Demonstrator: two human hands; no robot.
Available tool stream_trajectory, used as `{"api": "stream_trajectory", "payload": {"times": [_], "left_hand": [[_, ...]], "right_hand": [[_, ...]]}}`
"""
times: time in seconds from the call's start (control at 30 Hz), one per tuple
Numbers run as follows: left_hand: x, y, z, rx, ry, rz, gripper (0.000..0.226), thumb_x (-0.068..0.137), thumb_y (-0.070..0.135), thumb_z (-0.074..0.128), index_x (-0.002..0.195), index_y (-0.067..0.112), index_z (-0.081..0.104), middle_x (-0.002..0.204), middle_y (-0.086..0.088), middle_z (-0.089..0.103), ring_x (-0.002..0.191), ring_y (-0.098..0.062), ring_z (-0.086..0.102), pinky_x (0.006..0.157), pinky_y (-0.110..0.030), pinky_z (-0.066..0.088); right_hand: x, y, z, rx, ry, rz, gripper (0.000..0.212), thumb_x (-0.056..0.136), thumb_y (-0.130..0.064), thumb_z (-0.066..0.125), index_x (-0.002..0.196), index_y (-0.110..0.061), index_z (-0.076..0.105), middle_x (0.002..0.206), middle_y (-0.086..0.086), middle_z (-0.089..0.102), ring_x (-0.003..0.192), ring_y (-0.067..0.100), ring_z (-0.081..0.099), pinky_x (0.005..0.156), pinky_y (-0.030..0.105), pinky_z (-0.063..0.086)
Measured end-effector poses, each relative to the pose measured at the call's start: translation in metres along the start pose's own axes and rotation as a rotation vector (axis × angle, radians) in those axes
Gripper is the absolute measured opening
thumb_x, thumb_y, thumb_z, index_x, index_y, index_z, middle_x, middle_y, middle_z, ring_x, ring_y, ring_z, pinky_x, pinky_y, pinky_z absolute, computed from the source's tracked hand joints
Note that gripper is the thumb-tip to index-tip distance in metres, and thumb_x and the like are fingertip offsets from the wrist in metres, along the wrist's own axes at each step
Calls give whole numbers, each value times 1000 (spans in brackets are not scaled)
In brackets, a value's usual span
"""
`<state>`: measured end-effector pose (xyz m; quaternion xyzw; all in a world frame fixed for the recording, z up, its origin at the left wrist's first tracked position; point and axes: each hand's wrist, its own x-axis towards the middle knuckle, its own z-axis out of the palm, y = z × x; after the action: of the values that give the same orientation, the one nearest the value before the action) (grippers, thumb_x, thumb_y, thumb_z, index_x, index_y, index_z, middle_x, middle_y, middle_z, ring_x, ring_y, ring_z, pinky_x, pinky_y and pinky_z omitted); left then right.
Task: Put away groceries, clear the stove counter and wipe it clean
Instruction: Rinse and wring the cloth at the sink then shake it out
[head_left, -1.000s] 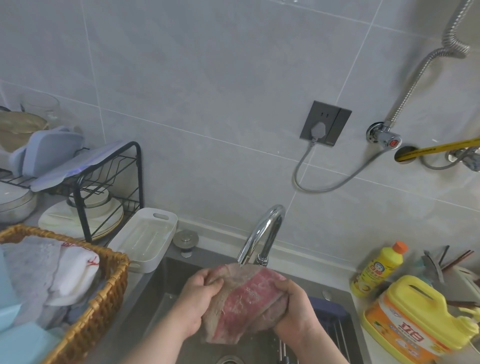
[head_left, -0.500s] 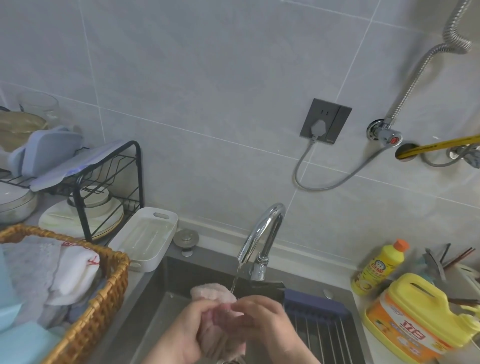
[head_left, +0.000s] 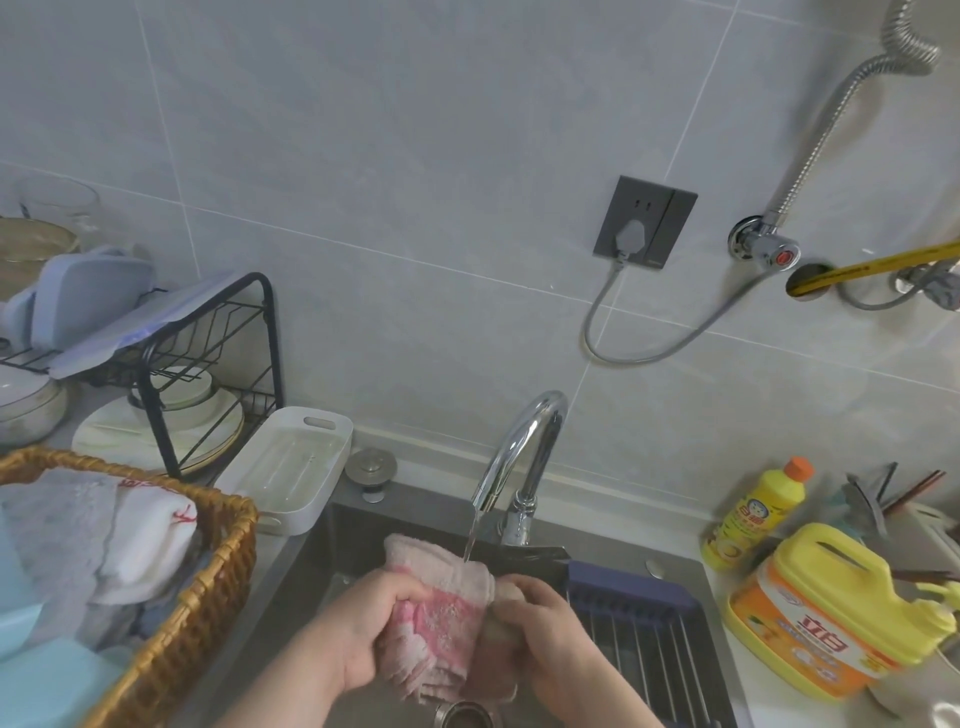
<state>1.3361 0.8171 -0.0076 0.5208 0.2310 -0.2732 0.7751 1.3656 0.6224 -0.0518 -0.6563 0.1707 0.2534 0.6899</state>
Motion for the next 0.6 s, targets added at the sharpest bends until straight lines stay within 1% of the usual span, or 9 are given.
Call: {"api": "stream_trajectory", "payload": {"times": [0.07,0.13,0.2,0.27,0.33,0.43,0.5,0.53,0.6], "left_hand": [[2,-4,3,33,66,29,28,84,-3,53,111,-8,54,92,-32,68,83,-44,68,78,-52,55],[4,-10,7,26,98,58,25,84,-2,55,109,-5,57,90,-30,69,82,-43,68,77,-48,56],[5,-13,13,12,89,91,24,85,0,58,108,-3,61,93,-28,70,86,-41,68,80,-46,55],[5,-15,19,0,63,141,26,82,4,65,108,3,64,94,-22,72,89,-35,69,82,-41,54],[4,-16,24,25,33,181,39,71,14,72,110,9,65,97,-14,73,94,-29,69,89,-40,51],[1,-16,22,40,12,219,44,63,21,71,105,10,69,99,-10,74,96,-25,69,92,-38,49],[1,-14,18,39,-4,217,27,71,10,73,98,6,73,98,-17,73,92,-28,70,87,-38,52],[2,-14,17,31,-7,209,18,77,0,69,94,4,74,95,-21,72,86,-31,71,80,-38,55],[5,-15,12,25,12,184,23,80,-13,56,85,0,74,82,-25,70,69,-31,69,64,-33,56]], "right_hand": [[-4,-5,1,-145,34,-52,36,69,-3,67,103,-14,67,93,16,68,73,28,65,57,32,52],[-6,-7,3,-184,35,-59,34,76,-7,66,108,-19,65,99,12,68,80,25,67,62,33,56],[-8,-9,5,-209,20,-51,43,67,-13,65,110,-21,64,103,9,69,91,27,67,73,36,56],[-10,-9,9,-181,-95,-17,49,63,-9,58,111,-16,65,93,9,68,80,26,65,66,33,52],[-14,-11,13,-64,-220,26,42,76,3,51,114,-7,64,84,16,62,66,26,59,59,31,48],[-12,-10,13,79,-260,6,43,78,12,44,117,2,59,86,21,61,70,31,56,64,36,48],[-10,-11,14,164,-257,-19,46,74,12,43,117,5,57,97,27,67,82,38,58,72,42,49],[-9,-12,15,204,-255,-25,45,74,13,44,116,5,56,101,29,67,85,39,60,74,43,49],[-11,-15,16,231,-193,-35,35,77,16,48,110,6,58,94,30,67,75,35,62,69,42,51]]}}
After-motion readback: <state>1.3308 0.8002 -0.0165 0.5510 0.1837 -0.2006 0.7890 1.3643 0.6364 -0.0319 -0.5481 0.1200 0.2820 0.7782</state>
